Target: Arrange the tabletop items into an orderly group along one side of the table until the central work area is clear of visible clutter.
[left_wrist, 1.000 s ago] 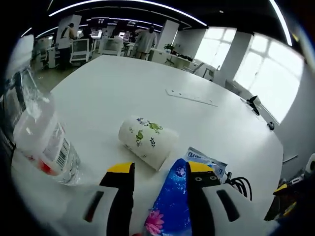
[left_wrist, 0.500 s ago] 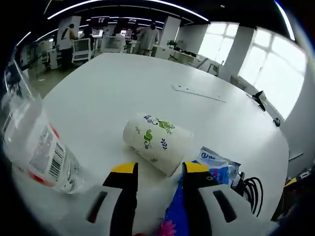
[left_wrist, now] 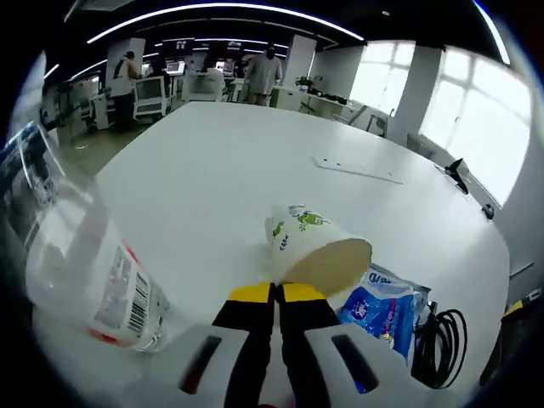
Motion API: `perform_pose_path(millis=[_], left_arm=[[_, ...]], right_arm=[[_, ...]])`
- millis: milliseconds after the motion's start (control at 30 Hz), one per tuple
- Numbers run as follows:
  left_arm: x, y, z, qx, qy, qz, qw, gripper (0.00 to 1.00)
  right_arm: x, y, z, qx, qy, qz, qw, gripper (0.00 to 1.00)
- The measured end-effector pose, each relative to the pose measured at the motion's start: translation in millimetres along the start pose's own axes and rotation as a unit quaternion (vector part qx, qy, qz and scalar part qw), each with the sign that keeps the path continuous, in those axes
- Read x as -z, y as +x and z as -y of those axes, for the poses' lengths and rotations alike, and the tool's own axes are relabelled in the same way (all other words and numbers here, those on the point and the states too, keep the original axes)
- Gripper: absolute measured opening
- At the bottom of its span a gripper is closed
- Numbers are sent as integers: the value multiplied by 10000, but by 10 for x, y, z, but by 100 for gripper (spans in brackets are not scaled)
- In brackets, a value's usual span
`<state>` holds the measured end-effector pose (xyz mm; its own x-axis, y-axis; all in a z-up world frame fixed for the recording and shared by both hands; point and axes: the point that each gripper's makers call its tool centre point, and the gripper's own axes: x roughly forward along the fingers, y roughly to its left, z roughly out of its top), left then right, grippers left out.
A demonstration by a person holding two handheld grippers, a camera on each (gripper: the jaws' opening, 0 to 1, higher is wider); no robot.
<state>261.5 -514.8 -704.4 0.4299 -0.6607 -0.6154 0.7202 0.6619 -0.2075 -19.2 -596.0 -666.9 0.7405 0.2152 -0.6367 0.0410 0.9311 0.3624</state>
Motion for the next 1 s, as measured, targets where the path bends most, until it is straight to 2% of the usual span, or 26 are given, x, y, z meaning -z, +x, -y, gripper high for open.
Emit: perform_pose_path(millis=[300, 600, 667, 800, 1000], left_arm=[[-35, -90, -68, -99, -3, 10, 10000, 0], [8, -328, -62, -91, 72, -14, 9999, 0], [15, -386, -76, -111, -29, -9, 9999, 0], [5, -510, -65, -124, 55, 26, 9999, 0], [32, -523, -262, -224, -44, -33, 9997, 0]], right_arm=[[-4, -5, -21, 7, 13, 42, 10000, 64], [-31, 21, -61, -14, -26, 130, 9999, 65], [-43, 22, -82, -12, -72, 149, 9999, 65], [-52, 27, -81, 64, -334, 128, 9993, 66], [-118, 7, -120, 103, -517, 288, 9982, 68]])
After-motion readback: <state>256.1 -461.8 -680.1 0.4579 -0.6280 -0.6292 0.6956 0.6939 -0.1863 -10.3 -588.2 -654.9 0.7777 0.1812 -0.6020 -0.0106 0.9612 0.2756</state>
